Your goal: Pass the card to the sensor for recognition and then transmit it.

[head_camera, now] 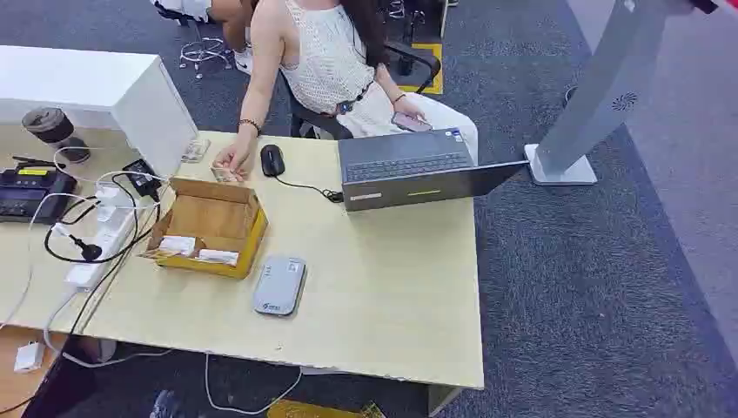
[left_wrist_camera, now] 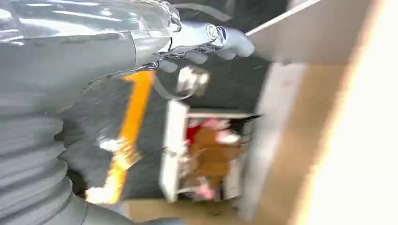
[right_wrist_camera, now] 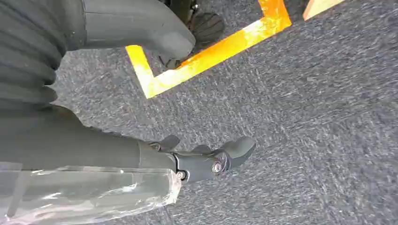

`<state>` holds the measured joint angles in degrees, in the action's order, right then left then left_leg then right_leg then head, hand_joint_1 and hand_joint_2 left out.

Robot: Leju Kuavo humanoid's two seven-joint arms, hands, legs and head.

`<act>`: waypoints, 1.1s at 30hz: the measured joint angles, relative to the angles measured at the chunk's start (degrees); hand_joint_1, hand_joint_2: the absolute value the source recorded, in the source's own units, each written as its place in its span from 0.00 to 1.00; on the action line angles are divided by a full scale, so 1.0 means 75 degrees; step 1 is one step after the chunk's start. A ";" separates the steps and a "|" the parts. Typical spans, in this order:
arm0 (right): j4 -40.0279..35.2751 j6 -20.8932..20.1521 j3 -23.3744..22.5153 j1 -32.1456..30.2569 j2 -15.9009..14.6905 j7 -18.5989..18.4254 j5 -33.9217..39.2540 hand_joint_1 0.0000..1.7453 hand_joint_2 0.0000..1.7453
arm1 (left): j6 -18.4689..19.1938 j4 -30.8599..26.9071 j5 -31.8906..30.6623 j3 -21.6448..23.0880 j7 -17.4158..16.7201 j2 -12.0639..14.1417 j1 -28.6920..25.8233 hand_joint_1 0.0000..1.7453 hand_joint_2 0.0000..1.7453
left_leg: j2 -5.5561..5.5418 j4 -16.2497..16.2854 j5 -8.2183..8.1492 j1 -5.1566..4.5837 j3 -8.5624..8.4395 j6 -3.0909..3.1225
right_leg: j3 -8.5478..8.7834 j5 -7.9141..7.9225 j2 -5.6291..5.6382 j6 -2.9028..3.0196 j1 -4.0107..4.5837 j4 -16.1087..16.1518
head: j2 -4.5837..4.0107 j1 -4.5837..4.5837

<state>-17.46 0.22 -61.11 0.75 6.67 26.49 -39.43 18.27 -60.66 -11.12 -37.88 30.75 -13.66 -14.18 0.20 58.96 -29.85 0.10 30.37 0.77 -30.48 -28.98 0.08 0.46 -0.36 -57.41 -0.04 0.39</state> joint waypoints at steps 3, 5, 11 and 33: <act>0.0026 0.0003 -0.0219 0.0042 0.0041 0.0093 -0.0166 0.00 1.00 | 0.0009 -0.0828 0.0172 0.0000 0.0128 -0.0073 -0.0147 0.00 1.00 | 0.0000 0.0000 0.0000 0.0000 0.0000 0.0000 | 0.0000 0.0000 0.0000 0.0000 0.0000 0.0000 | 0.0000 0.0000; 0.0055 0.0012 -0.0370 0.0075 0.0061 0.0152 -0.0286 0.00 1.00 | 0.0012 -0.1411 0.0277 0.0012 0.0213 -0.0128 -0.0246 0.00 1.00 | 0.0000 0.0000 0.0000 0.0000 -0.0001 0.0000 | 0.0000 0.0000 0.0000 0.0000 0.0000 0.0000 | 0.0000 0.0000; 0.0093 0.0120 -0.0728 0.0150 0.0105 0.0321 -0.0606 0.00 1.00 | 0.0055 -0.3040 0.0568 0.0076 0.0443 -0.0271 -0.0497 0.00 1.00 | 0.0000 0.0000 0.0000 0.0001 -0.0002 0.0000 | 0.0001 0.0001 0.0001 0.0000 0.0000 0.0000 | 0.0000 0.0003; 0.0332 0.0262 -0.1384 0.0447 0.0230 0.0629 -0.1649 0.00 1.00 | -0.1583 -0.6034 -0.0968 0.1647 0.0343 0.0315 0.0050 0.00 1.00 | 0.0002 0.0000 0.0010 0.0001 -0.0013 -0.0006 | 0.0001 0.0012 0.0003 0.0002 0.0000 0.0000 | 0.0000 0.0000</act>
<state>-14.97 2.19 -71.49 4.10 8.39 31.21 -51.80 6.40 -105.92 -18.39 -25.53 33.33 -11.30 -13.81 0.22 58.96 -29.77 0.11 30.27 0.73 -30.47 -28.89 0.10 0.47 -0.35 -57.42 -0.04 0.39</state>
